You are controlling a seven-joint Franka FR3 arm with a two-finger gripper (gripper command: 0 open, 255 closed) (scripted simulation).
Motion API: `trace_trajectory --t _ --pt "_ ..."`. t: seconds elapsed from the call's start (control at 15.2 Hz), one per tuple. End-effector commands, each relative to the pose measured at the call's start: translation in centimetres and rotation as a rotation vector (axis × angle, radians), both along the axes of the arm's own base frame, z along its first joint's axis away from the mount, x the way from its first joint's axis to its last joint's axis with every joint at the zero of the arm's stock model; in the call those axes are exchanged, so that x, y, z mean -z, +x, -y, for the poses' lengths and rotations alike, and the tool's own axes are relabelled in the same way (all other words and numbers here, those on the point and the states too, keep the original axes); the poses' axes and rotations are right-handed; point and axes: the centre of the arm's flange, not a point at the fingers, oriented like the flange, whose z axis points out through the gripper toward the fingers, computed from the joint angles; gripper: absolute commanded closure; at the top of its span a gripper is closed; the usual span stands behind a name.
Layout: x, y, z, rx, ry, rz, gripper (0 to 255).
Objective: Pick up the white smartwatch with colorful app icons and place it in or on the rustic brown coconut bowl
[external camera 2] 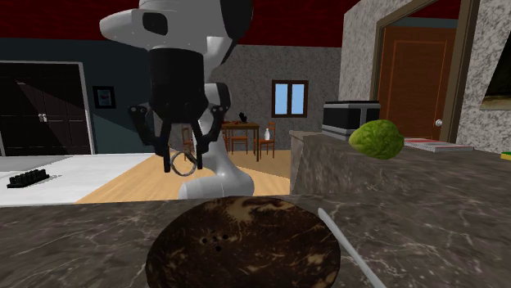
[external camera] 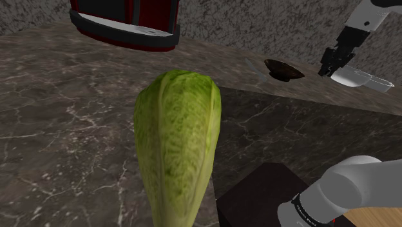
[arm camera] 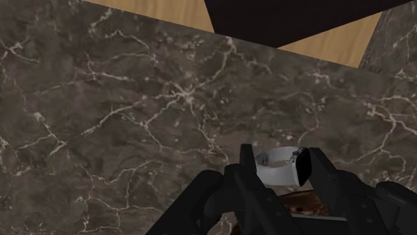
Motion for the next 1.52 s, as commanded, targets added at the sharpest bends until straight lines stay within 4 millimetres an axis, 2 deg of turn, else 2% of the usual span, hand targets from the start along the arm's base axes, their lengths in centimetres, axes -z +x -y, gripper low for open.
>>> trace_trajectory --t 0.0,0.46,1.25,1.45 --pt "-1.2 0.0 -0.1 0.0 0.0 0.0 255" --pt "-4.7 0.0 -0.1 0.0 0.0 0.0 255" --pt "-5.3 15.9 -0.6 0.0 0.0 0.0 255" --pt "-3.7 15.9 -0.6 0.0 0.0 0.0 255"
